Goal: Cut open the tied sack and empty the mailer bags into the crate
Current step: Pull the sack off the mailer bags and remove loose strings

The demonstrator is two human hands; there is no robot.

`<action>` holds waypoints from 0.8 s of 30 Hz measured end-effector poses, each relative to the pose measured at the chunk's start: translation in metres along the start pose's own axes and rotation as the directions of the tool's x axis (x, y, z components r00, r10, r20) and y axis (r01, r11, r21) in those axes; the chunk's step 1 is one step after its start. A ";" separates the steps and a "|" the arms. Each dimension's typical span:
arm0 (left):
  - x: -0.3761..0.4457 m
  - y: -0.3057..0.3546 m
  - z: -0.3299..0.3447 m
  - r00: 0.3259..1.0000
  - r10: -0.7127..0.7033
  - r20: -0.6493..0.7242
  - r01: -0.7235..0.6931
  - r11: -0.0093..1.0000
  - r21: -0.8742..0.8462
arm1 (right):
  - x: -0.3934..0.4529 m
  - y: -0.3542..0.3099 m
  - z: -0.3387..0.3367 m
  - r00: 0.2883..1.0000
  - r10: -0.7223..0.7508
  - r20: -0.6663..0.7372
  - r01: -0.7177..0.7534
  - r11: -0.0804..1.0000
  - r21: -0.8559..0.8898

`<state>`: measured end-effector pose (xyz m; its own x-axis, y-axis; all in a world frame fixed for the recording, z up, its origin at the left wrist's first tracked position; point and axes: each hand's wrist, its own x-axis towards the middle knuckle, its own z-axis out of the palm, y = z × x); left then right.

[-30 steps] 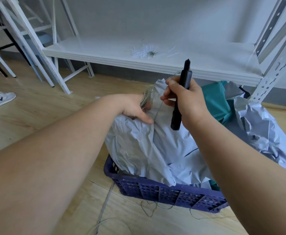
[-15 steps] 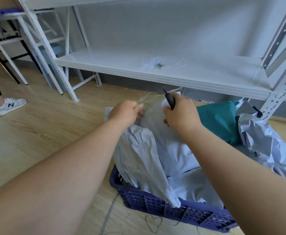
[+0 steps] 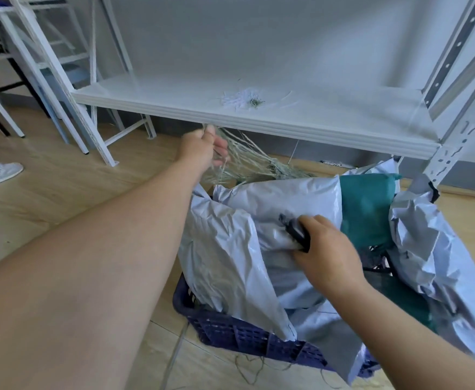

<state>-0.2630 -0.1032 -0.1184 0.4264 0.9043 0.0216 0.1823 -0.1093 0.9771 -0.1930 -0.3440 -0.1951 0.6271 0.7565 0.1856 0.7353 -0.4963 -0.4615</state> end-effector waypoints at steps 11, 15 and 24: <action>0.010 0.024 0.003 0.985 0.166 0.056 -0.164 0.986 -0.037 | 0.011 0.011 0.005 0.997 -0.074 0.003 0.067 0.919 0.389; 0.011 0.027 -0.001 0.976 0.136 0.170 -0.139 0.990 0.008 | 0.040 -0.015 -0.020 0.917 -0.042 -0.397 0.174 0.937 0.302; 0.018 0.032 0.000 0.995 0.057 0.085 -0.054 0.998 -0.033 | 0.034 -0.004 0.008 0.997 0.024 -0.073 -0.020 0.999 0.044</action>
<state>-0.2492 -0.0905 -0.0865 0.5102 0.8580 0.0592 0.1294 -0.1446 0.9810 -0.1767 -0.3136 -0.1937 0.6613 0.7116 0.2372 0.7102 -0.4923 -0.5033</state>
